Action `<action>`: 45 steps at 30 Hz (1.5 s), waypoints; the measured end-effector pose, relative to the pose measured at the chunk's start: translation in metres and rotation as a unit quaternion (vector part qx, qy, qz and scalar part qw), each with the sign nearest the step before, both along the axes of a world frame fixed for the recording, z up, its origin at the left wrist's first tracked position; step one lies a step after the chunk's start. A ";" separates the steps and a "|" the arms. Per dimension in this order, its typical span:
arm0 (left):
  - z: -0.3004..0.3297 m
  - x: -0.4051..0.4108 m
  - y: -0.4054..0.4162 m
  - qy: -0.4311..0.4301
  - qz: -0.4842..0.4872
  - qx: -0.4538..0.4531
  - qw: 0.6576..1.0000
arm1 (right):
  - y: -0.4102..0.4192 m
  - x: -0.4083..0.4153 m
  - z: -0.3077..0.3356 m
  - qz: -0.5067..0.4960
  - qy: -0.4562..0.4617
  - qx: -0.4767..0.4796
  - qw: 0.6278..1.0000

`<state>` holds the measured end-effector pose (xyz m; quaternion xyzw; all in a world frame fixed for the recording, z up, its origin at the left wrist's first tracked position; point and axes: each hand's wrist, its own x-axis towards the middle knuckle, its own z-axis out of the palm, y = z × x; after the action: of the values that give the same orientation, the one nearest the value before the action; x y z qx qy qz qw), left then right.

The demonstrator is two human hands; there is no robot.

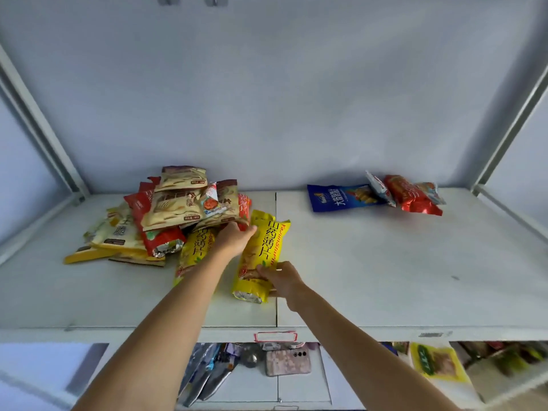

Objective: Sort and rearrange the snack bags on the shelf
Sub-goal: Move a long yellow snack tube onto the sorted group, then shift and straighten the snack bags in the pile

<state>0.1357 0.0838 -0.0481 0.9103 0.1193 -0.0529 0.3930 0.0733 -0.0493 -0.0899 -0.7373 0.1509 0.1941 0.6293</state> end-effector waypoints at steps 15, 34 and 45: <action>0.062 0.055 -0.071 -0.164 -0.180 0.253 0.936 | -0.171 0.057 0.069 0.111 -0.186 -0.576 0.789; 0.046 0.073 -0.311 -0.113 -0.127 0.279 0.945 | -0.413 0.160 0.033 0.160 -0.256 -0.657 0.691; 0.033 0.054 -0.315 -0.072 -0.145 0.293 0.942 | -0.424 0.201 0.012 0.186 -0.353 -0.619 0.676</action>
<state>0.1896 -0.2315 -0.0154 0.9940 -0.0327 -0.0066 0.1045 0.2744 -0.4732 -0.0783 -0.9848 -0.1373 -0.1055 -0.0141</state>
